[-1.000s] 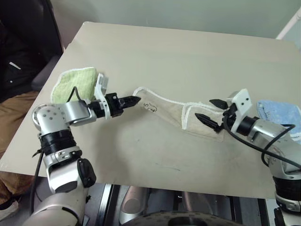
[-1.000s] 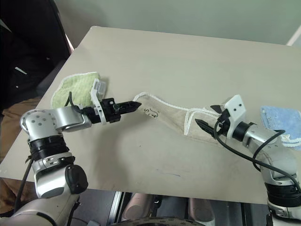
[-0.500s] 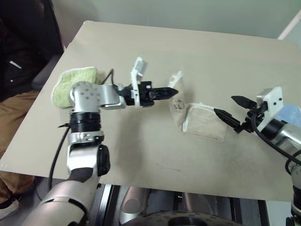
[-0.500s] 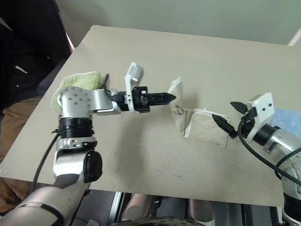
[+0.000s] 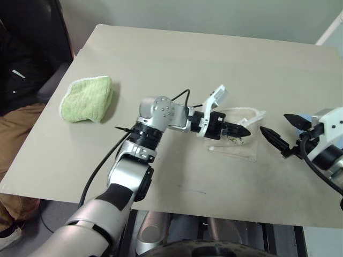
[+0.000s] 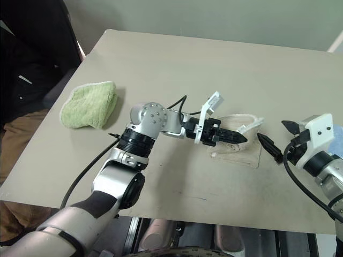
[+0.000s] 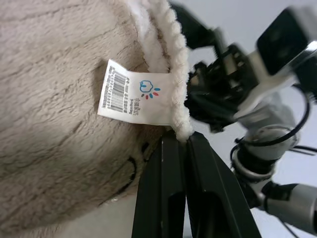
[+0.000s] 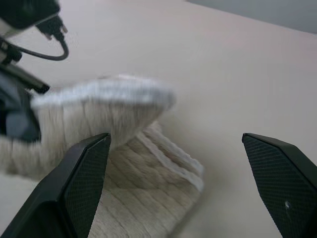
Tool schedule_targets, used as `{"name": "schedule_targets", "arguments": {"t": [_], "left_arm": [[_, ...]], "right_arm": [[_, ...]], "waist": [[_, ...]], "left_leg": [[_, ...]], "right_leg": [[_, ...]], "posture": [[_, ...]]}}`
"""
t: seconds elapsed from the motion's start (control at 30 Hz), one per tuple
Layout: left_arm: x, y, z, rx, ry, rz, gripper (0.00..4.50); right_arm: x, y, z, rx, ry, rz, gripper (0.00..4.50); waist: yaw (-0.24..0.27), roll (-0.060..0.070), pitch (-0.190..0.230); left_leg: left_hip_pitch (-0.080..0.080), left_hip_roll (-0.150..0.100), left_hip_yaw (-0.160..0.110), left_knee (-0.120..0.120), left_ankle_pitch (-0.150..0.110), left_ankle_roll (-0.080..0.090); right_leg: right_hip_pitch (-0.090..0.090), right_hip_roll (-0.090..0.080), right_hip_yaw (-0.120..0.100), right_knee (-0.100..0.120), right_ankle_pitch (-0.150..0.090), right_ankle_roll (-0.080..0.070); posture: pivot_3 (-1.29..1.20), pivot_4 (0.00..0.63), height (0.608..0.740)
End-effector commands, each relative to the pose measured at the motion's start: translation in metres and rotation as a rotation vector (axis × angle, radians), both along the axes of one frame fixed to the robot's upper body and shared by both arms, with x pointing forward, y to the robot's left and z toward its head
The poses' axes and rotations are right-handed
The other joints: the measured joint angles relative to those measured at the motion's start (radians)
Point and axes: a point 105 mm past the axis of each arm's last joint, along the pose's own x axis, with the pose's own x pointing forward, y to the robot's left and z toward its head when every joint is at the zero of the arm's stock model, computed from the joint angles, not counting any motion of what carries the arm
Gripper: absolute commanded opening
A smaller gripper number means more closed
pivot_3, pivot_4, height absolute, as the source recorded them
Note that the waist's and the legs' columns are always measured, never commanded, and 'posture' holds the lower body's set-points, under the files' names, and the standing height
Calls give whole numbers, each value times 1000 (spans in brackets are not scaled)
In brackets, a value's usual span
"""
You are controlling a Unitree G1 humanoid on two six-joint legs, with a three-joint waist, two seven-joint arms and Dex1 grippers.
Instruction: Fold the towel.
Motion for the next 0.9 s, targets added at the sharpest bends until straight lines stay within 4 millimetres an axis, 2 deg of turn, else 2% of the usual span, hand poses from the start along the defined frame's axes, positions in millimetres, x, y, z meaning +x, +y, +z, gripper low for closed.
{"name": "schedule_targets", "arguments": {"t": [0.03,0.23,0.5,0.67,0.8,0.9], "left_arm": [[-2,-12,-5,14,-66,-41,31],[-1,-23,-17,45,-133,-63,31],[-1,-28,-17,4,-130,-56,31],[0,-24,-4,-56,-125,-52,1430],[-4,-19,2,-80,-170,-76,2876],[-9,-7,20,-191,-224,-96,3886]], "right_arm": [[-4,-8,15,-27,-68,-57,4500],[-4,-13,15,-36,-73,-91,4500],[3,-13,14,-35,-83,-108,4500],[7,-12,13,-33,-84,-106,4500],[8,-12,13,-33,-86,-103,4500],[10,-11,16,-13,-102,-93,4500]], "waist": [[0,0,0],[1,0,0],[1,0,0],[1,0,0],[1,0,0],[0,0,0]], "left_leg": [[0,0,0,0,0,0],[-1,0,0,0,-1,1],[-1,0,1,0,-1,2],[-1,0,1,1,-1,2],[-1,0,1,1,-1,2],[-1,0,1,1,-1,2]], "right_leg": [[0,0,0,0,0,0],[0,0,0,-1,0,2],[0,0,1,-1,1,5],[0,0,1,-1,1,5],[0,0,1,-1,1,6],[0,0,1,-1,1,6]], "posture": [[0,150,740],[0,150,740],[0,150,740],[0,150,740],[0,150,740],[0,150,740]]}}
